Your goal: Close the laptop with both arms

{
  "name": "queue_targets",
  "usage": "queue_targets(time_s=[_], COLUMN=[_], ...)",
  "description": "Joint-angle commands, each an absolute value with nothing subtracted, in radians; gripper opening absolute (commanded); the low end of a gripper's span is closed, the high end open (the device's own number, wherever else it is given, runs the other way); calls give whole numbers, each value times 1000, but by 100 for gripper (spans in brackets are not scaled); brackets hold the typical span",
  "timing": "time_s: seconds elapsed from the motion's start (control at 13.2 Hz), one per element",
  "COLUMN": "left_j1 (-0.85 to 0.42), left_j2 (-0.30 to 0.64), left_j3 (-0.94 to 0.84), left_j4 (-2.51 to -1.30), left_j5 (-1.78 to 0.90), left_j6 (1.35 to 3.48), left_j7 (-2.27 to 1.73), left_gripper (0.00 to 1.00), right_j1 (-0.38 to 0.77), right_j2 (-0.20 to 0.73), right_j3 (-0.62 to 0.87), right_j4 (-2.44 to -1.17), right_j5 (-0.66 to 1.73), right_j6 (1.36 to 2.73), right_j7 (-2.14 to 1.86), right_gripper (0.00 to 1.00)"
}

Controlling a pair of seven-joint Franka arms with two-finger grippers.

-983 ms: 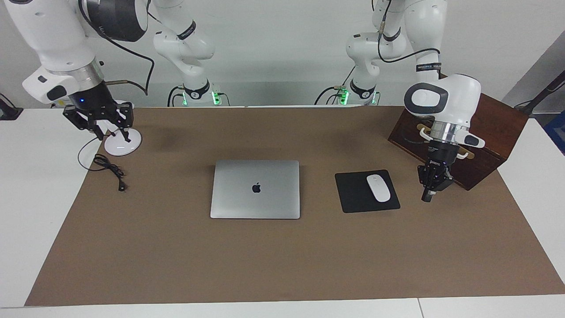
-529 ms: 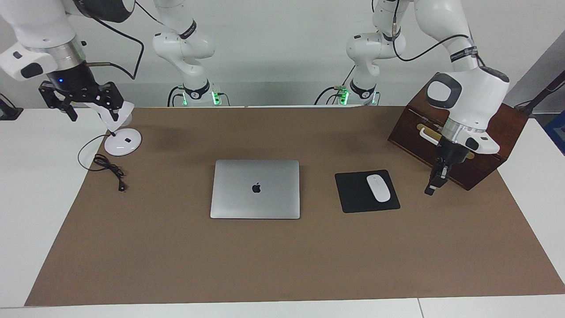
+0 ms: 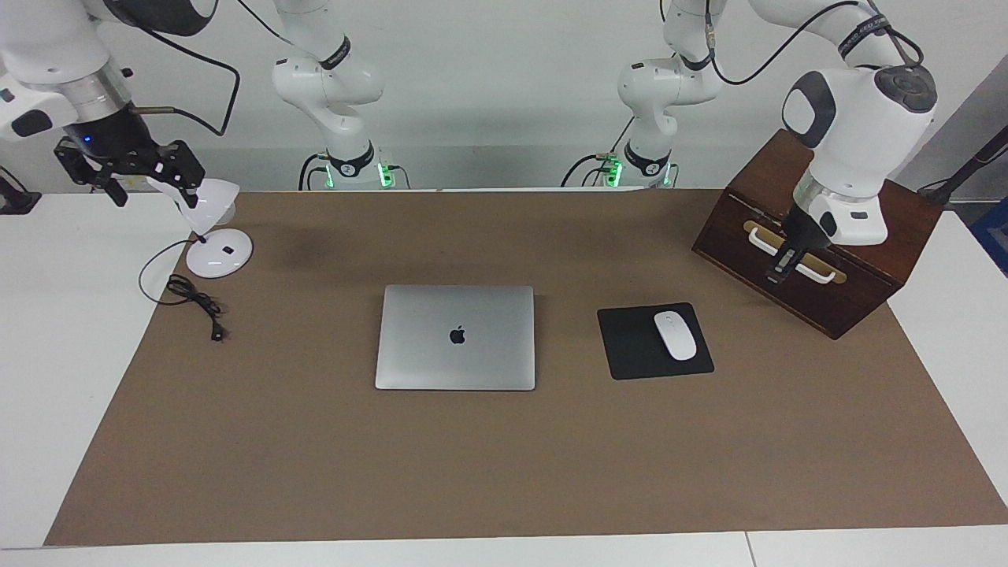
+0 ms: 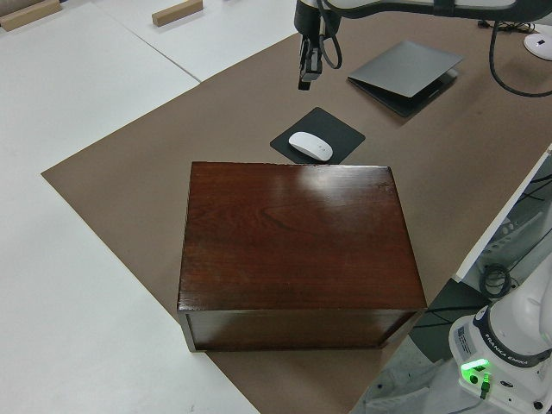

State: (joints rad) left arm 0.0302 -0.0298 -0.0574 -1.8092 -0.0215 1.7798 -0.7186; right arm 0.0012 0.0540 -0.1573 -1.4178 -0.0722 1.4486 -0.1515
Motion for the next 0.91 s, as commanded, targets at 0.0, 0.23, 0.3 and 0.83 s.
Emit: queue_targets(time_s=[0.0,0.23,0.3,0.83], left_j1=[34,20,20,11], left_j2=[-71,-80,-103,-192], left_j3=[-54,-52,-55,-48], left_j4=[-1842,-1850,-1847,-1841], left_j5=[-52,-66,-66,-64], left_j6=[1743,1751,1718,1551], left_j7=[-712,-700,-683,-196], left_gripper=[35,100,100,100], right_j1=[6,9,11,26], right_j2=[-4,-41,-44,-58], right_j3=[-160,-160,-160,-155], right_j4=[-1492,-1549,-1552,-1578], right_j5=[-52,-52,-52,-51], right_j6=[1456,1499,1497,1583], right_j7=[-129,-126,-126,-114], right_gripper=[100,100,100,100])
